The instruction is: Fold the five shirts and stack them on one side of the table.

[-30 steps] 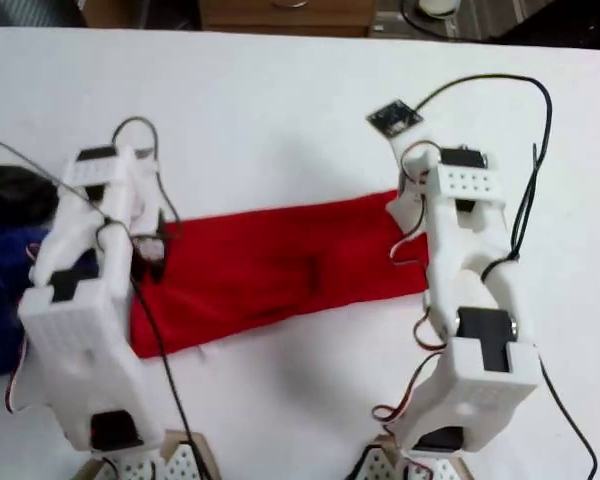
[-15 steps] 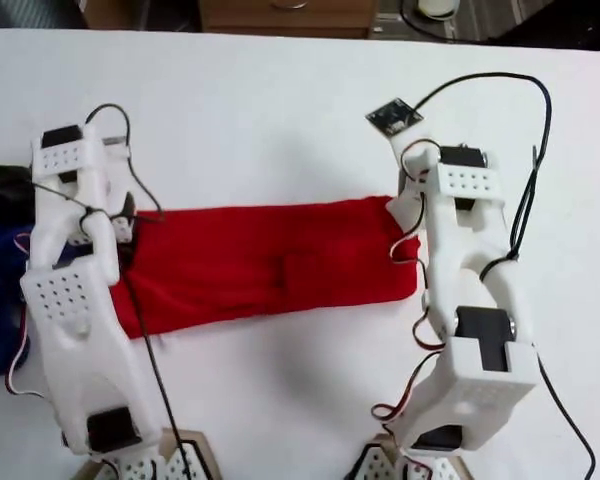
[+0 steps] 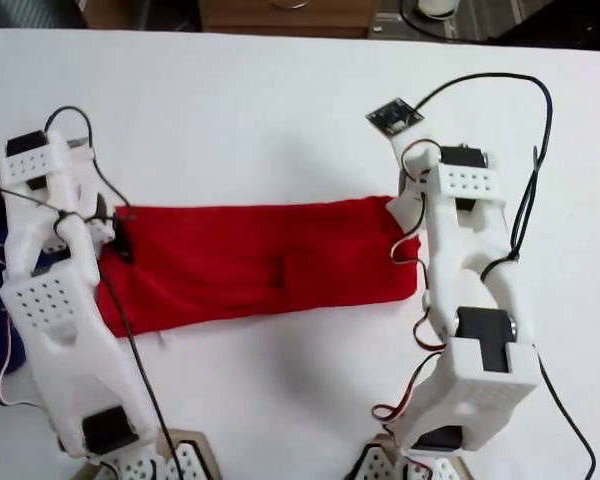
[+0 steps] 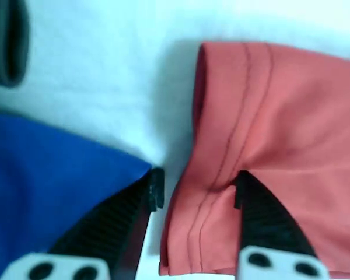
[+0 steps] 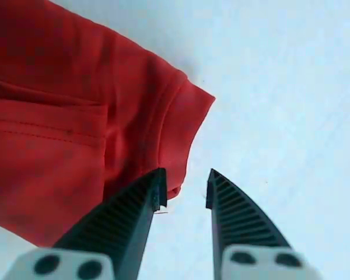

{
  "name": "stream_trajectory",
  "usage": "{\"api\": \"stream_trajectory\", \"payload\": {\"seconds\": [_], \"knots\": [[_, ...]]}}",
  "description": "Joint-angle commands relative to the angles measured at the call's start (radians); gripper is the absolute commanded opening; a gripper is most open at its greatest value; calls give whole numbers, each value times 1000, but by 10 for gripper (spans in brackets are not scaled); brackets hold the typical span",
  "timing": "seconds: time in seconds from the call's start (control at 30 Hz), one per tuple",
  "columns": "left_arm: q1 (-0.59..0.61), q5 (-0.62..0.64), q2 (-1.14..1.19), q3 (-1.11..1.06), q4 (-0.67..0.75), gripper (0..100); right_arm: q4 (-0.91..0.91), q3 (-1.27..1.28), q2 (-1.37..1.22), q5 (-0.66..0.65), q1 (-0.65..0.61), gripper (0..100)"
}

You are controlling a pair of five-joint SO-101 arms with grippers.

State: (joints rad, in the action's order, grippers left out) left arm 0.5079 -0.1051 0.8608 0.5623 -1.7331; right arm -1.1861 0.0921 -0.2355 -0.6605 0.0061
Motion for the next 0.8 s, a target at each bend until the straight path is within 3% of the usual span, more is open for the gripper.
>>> {"api": "stream_trajectory", "payload": {"seconds": [0.0,0.07,0.2,0.43,0.63,0.77], "knots": [[9,-9,-32,-97,64,225,2,-41,67,-6,8,126],[5,-11,-32,-148,87,194,2,-41,68,-6,8,126],[-26,-11,-34,-171,89,29,2,-41,73,-6,8,126],[-81,-5,-46,-120,55,27,-2,-41,73,-6,10,126],[-100,-3,-49,70,-52,27,-2,-41,76,-2,12,126],[-138,-3,-147,94,-55,26,-1,-41,93,3,61,126]]}}
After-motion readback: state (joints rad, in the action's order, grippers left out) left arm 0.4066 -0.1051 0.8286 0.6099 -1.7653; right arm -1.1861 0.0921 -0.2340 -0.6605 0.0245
